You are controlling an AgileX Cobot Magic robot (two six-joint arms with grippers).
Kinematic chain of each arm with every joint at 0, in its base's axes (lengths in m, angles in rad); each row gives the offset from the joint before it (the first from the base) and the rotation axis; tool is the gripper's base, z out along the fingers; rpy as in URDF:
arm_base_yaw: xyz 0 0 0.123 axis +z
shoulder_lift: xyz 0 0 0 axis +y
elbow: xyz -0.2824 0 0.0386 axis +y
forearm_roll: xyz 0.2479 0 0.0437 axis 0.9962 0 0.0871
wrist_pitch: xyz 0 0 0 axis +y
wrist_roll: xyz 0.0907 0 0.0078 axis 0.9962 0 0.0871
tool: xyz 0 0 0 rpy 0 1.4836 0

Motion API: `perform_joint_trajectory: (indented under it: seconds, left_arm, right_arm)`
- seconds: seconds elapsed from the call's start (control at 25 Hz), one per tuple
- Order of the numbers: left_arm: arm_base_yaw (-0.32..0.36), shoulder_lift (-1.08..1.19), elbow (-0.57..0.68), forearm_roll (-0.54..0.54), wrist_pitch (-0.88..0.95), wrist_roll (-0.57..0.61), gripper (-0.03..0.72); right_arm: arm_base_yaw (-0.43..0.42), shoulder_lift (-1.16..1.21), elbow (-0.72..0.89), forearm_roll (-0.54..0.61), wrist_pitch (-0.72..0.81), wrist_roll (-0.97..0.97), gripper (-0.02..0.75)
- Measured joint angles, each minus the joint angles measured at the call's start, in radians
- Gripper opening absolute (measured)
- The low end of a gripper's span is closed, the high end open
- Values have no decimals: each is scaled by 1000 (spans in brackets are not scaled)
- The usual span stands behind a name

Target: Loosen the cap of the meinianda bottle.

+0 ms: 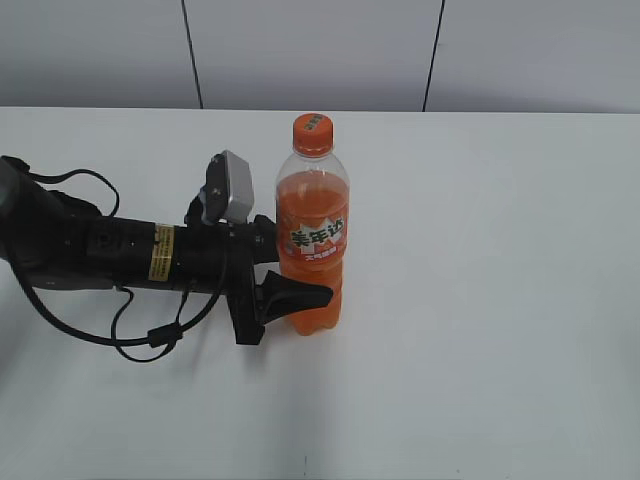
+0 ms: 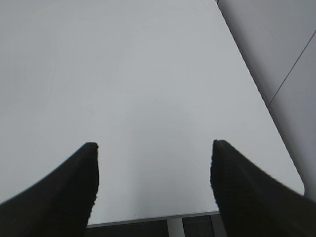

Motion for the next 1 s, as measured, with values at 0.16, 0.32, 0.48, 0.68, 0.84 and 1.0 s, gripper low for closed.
perform_joint_trajectory:
  seconds: [0.16, 0.32, 0.48, 0.68, 0.84, 1.0]
  left_arm:
    - [0, 0, 0, 0, 0, 0, 414]
    - [0, 0, 0, 2, 0, 0, 414]
    - [0, 1, 0, 7, -7, 0, 414]
    - [0, 1, 0, 57, -29, 0, 414]
    - [0, 2, 0, 67, -36, 0, 414]
    - [0, 2, 0, 68, -36, 0, 414]
  right_arm:
    - [0, 0, 0, 0, 0, 0, 532]
    - [0, 0, 0, 0, 0, 0, 532]
    - [0, 0, 0, 0, 0, 0, 532]
    - [0, 0, 0, 0, 0, 0, 532]
    - [0, 0, 0, 0, 0, 0, 532]
    - [0, 0, 0, 0, 0, 0, 532]
